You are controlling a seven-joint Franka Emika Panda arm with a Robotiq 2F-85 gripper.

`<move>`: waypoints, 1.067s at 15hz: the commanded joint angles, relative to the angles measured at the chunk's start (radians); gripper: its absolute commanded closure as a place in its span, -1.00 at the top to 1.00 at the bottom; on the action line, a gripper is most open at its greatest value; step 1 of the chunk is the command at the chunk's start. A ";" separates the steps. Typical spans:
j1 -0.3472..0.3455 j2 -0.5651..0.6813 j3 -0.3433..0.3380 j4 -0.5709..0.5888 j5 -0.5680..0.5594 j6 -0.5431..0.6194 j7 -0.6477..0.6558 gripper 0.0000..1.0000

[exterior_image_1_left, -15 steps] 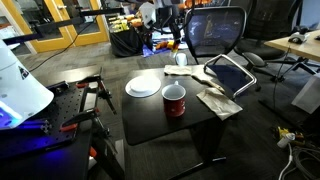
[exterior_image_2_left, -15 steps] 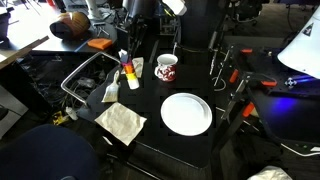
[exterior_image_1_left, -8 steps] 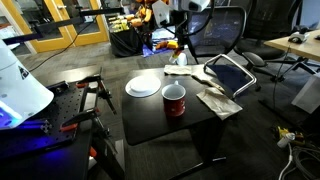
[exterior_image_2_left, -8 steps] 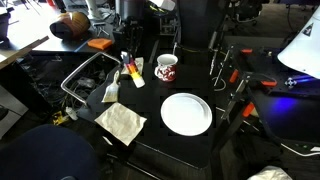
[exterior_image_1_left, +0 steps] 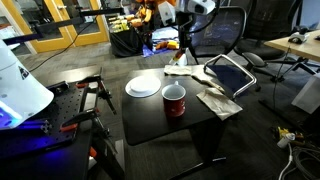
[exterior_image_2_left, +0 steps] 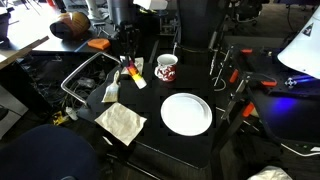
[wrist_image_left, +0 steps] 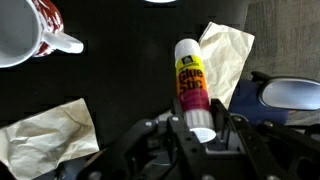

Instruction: Take the marker out of the mug and put it on the table

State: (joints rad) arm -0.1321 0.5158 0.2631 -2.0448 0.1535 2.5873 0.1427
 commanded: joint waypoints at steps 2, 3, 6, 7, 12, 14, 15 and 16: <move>0.085 0.044 -0.079 0.075 0.045 -0.080 -0.023 -0.83; 0.096 0.059 -0.086 0.088 0.047 -0.086 -0.021 -0.83; 0.120 0.098 -0.100 0.115 0.053 -0.095 -0.013 -0.83; 0.127 0.114 -0.103 0.124 0.054 -0.095 -0.011 -0.83; 0.149 0.189 -0.115 0.169 0.052 -0.118 0.003 -0.83; 0.153 0.215 -0.119 0.184 0.053 -0.131 0.006 -0.83; 0.156 0.225 -0.123 0.191 0.052 -0.139 0.009 -0.83; 0.156 0.235 -0.124 0.198 0.053 -0.147 0.010 -0.83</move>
State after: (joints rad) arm 0.0040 0.7199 0.1602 -1.8980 0.1810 2.5006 0.1445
